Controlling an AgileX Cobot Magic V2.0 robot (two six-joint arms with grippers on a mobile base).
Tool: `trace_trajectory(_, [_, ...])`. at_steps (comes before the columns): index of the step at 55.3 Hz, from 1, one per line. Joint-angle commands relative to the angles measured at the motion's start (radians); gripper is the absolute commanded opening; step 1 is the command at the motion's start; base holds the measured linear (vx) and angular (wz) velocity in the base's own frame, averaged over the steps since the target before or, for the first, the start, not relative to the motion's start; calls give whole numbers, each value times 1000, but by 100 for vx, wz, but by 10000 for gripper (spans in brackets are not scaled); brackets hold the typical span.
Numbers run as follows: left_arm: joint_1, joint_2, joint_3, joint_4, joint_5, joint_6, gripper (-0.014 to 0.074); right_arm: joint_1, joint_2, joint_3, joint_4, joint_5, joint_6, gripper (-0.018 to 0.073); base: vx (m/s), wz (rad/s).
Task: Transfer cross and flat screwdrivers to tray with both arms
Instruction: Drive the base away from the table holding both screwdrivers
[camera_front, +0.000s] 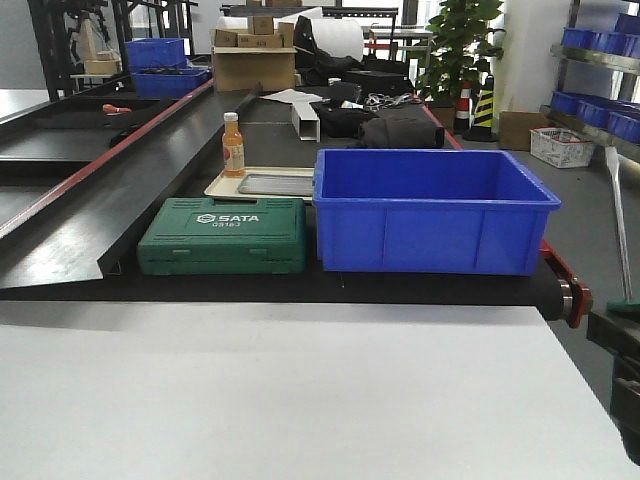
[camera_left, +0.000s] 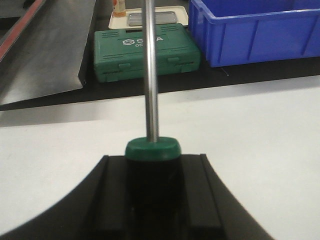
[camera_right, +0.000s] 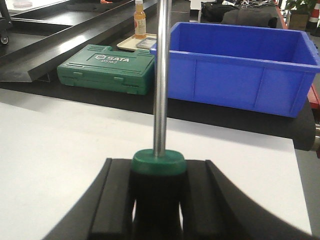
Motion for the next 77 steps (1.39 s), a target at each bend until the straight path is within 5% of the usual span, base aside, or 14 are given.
trace_trajectory(1, [-3, -10, -31, -15, -88, -3, 0, -5, -9, -30, 2, -92, -1, -8, -23, -1])
trace_trajectory(39, [-3, -10, -31, -15, -88, -3, 0, -5, -9, -30, 2, -92, -1, -8, -28, -17])
trace_trajectory(77, [-3, -11, -31, -15, -87, -3, 0, -5, -9, -30, 2, -91, -1, -8, -26, -57])
